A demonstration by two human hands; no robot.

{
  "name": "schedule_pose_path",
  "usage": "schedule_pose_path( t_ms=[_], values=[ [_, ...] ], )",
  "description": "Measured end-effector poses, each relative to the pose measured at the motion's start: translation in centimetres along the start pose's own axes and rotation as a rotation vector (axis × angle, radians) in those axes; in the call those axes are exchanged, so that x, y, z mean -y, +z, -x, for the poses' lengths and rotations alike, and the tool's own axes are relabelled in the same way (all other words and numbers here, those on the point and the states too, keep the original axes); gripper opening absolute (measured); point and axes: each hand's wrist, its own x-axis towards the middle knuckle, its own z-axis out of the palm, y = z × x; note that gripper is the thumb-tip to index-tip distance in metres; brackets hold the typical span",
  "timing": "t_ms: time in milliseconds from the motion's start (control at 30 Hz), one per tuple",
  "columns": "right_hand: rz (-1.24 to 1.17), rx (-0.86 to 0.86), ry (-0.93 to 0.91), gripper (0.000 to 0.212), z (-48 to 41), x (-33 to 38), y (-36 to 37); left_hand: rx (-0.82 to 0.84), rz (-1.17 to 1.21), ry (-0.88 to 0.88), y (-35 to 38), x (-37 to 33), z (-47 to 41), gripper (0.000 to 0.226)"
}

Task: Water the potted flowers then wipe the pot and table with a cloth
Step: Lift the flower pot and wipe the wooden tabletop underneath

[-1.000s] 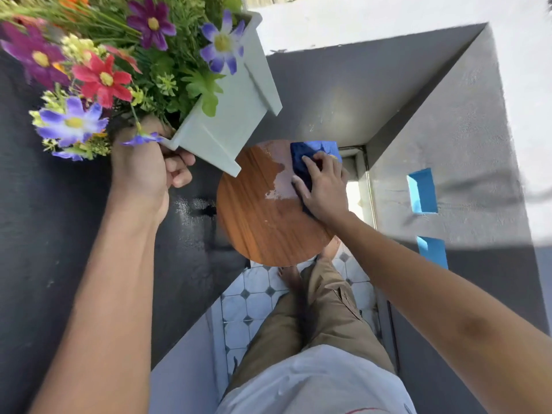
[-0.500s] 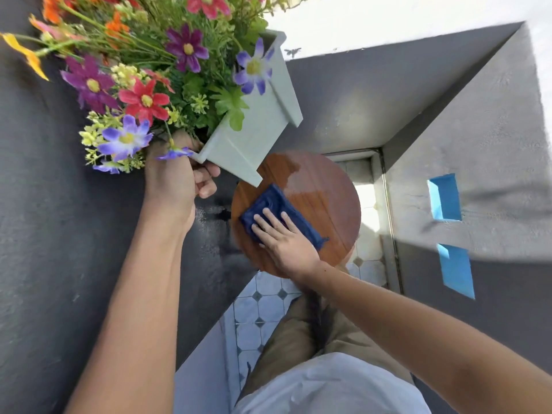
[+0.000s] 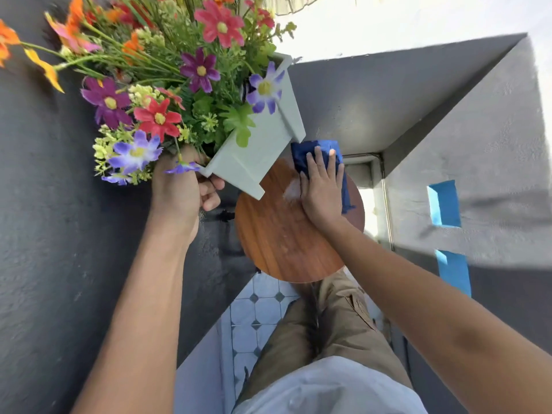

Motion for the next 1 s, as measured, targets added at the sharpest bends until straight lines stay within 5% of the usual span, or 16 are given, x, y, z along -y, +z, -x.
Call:
schedule_pose_path(
  t_ms=[367, 633, 733, 1000],
  values=[
    [0.120, 0.257, -0.564, 0.059, 5.1, 4.5, 3.5, -0.004, -0.021, 0.001, 0.3, 0.0, 0.4, 0.028],
    [0.014, 0.414, -0.886, 0.045, 11.8, -0.6, 2.8, 0.013, -0.089, -0.025, 0.8, 2.0, 1.3, 0.028],
    [-0.032, 0.427, -0.730, 0.052, 12.8, -3.4, 0.8, 0.029, -0.148, -0.054, 1.0, 3.8, 1.8, 0.030],
    [-0.294, 0.081, -0.082, 0.043, 15.7, -6.1, -5.6, 0.053, -0.029, -0.197, 4.0, 8.2, 7.2, 0.026]
  ],
)
